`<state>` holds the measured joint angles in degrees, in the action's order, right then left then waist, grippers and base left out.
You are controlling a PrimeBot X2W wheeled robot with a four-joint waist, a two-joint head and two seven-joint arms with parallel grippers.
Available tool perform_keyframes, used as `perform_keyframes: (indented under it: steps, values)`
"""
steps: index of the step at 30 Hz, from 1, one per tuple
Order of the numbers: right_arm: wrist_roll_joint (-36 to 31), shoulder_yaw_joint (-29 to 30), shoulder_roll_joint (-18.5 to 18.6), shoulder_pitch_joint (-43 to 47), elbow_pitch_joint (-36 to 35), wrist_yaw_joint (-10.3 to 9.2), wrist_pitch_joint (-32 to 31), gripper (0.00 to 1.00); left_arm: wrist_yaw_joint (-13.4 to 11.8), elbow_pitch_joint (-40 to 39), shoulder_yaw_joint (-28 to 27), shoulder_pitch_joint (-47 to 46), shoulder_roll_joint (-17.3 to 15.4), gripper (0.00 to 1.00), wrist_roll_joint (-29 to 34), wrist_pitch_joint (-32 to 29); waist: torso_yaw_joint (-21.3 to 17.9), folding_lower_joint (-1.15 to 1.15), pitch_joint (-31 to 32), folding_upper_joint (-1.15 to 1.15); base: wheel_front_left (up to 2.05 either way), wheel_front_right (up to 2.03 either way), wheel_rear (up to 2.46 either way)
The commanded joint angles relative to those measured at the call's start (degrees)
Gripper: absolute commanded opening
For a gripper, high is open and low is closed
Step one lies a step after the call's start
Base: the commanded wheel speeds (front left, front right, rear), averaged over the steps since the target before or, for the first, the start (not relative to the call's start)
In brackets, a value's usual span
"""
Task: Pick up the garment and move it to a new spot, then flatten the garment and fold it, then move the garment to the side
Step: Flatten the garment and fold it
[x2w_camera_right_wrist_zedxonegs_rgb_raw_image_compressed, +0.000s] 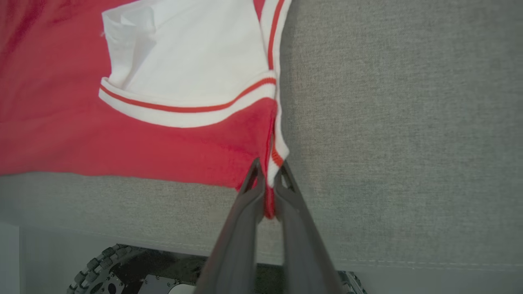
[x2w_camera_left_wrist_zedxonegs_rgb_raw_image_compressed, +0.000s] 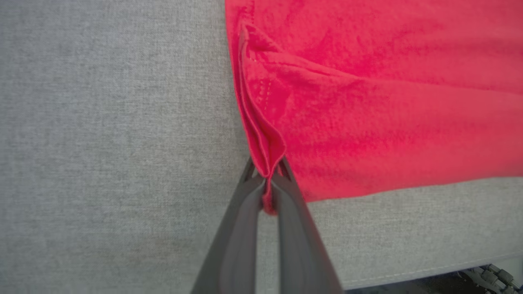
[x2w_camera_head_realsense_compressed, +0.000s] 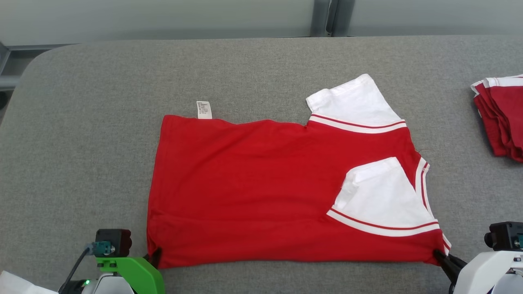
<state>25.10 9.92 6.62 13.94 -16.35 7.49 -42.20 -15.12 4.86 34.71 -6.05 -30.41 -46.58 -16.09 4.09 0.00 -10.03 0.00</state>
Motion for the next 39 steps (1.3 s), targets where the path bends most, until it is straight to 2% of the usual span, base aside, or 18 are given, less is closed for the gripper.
perform_keyframes:
  steps: [1,2,3,4,9,12,20,25,33,39]
  values:
    - [-0.9,0.68,0.19,0.39,0.74,-0.01,1.1,0.0,-0.49,-0.13,-0.09,1.19,-0.52,0.0,-0.27,-0.16,-0.03,0.0,-0.03,0.0,0.0,0.0,0.0]
    - [-1.45,0.44,0.43,0.09,1.12,-0.01,1.61,0.0,-0.61,-0.13,-0.04,1.47,-0.5,0.28,-0.3,-0.01,-0.06,0.0,-0.05,0.0,0.0,0.0,0.0]
    - [-1.68,0.28,0.35,-0.12,1.66,-0.01,2.02,0.65,-0.66,-0.15,-0.02,1.64,-0.47,0.97,-0.16,0.29,-0.08,0.0,-0.07,0.0,0.0,0.0,0.0]
    - [-1.94,0.26,0.27,-0.32,2.17,-0.01,2.41,1.0,-0.76,-0.1,-0.06,1.7,-0.39,1.0,0.15,0.76,-0.07,0.0,-0.08,0.0,0.0,0.0,0.0]
    - [-3.59,0.23,0.05,-1.17,3.92,-0.01,5.47,1.0,-0.03,0.64,0.23,2.36,0.77,1.0,0.58,3.19,0.15,0.0,0.49,0.0,0.0,0.0,0.0]
    - [-5.67,0.53,-0.14,-2.27,4.58,-0.01,10.09,1.0,1.04,1.64,-0.79,1.4,1.99,1.0,2.88,10.96,0.24,0.0,1.11,0.0,0.0,0.0,0.0]
    - [-8.26,0.01,-1.59,-4.56,6.82,-0.01,17.06,1.0,4.85,3.33,-0.58,-0.2,4.22,1.0,6.06,22.29,0.75,0.0,3.83,0.0,0.0,0.0,0.0]
    - [-10.57,1.82,-3.2,-7.57,9.55,-0.01,22.54,1.0,4.73,5.32,-1.41,-2.08,6.4,1.0,8.52,28.77,1.1,0.0,5.14,0.0,0.0,0.0,0.0]
    - [-11.14,2.27,-3.69,-12.05,15.23,-0.01,35.27,1.0,2.42,5.01,-7.35,-3.56,9.9,1.0,13.75,31.39,1.37,0.0,7.68,0.0,0.0,0.0,0.0]
    - [-13.82,2.4,-3.68,-15.48,20.11,-0.01,44.62,1.0,5.08,4.69,-11.61,-2.5,12.0,1.0,17.96,31.28,1.29,0.0,9.01,0.0,0.0,0.0,0.0]
